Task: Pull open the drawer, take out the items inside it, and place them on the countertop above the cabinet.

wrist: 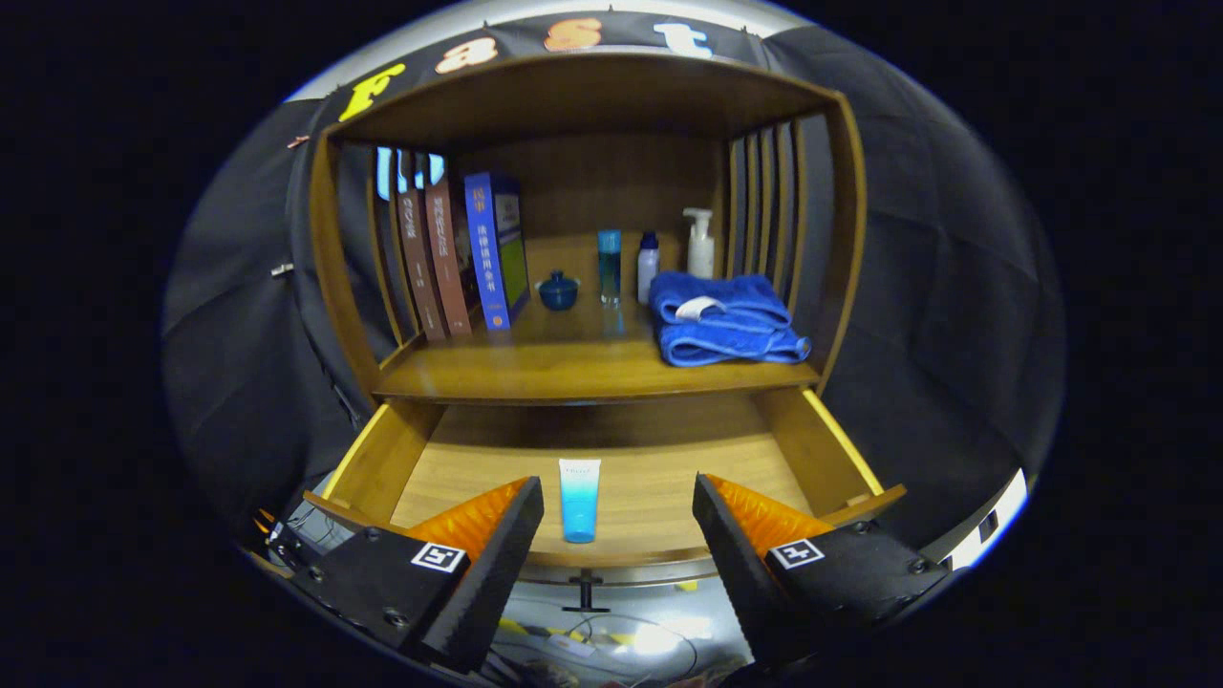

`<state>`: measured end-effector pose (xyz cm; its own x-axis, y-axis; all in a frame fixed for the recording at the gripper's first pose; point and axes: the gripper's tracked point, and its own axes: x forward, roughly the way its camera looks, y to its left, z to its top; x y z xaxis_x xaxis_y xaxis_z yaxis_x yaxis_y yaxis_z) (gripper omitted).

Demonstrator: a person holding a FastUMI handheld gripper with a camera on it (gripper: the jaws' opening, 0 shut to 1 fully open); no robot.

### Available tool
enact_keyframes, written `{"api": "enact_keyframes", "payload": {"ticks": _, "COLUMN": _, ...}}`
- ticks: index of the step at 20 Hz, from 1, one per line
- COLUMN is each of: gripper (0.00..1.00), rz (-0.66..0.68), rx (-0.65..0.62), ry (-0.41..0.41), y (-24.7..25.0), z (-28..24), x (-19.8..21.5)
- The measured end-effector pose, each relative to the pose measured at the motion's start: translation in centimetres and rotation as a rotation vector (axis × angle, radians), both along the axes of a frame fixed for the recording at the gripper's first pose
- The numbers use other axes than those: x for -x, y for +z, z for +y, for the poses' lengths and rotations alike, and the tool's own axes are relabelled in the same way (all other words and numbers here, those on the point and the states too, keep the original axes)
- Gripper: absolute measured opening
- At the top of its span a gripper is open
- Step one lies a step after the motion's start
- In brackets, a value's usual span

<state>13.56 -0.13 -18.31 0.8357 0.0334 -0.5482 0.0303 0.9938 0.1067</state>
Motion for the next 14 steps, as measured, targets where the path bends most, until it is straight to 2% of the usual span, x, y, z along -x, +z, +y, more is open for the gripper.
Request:
{"api": "enact_keyframes", "payload": {"ticks": 4, "gripper": 1.0, "rz": 0.229, "rx": -0.13, "ry": 0.083, "y": -3.5, "z": 3.4, "x": -4.0}}
{"api": "enact_keyframes", "payload": {"ticks": 7, "gripper": 1.0, "rz": 0.423, "rx": -0.189, "ry": 0.107, "y": -7.1, "z": 4.6, "x": -4.6}}
{"api": "enact_keyframes", "payload": {"ticks": 10, "gripper": 1.0, "rz": 0.52, "rx": -0.105, "ry": 0.098, "y": -10.4, "z": 4.3, "x": -5.8}}
{"api": "enact_keyframes", "payload": {"ticks": 14, "gripper": 1.0, "rz": 0.65, "rx": -0.085, "ry": 0.089, "y": -13.5, "z": 5.2, "x": -6.0}}
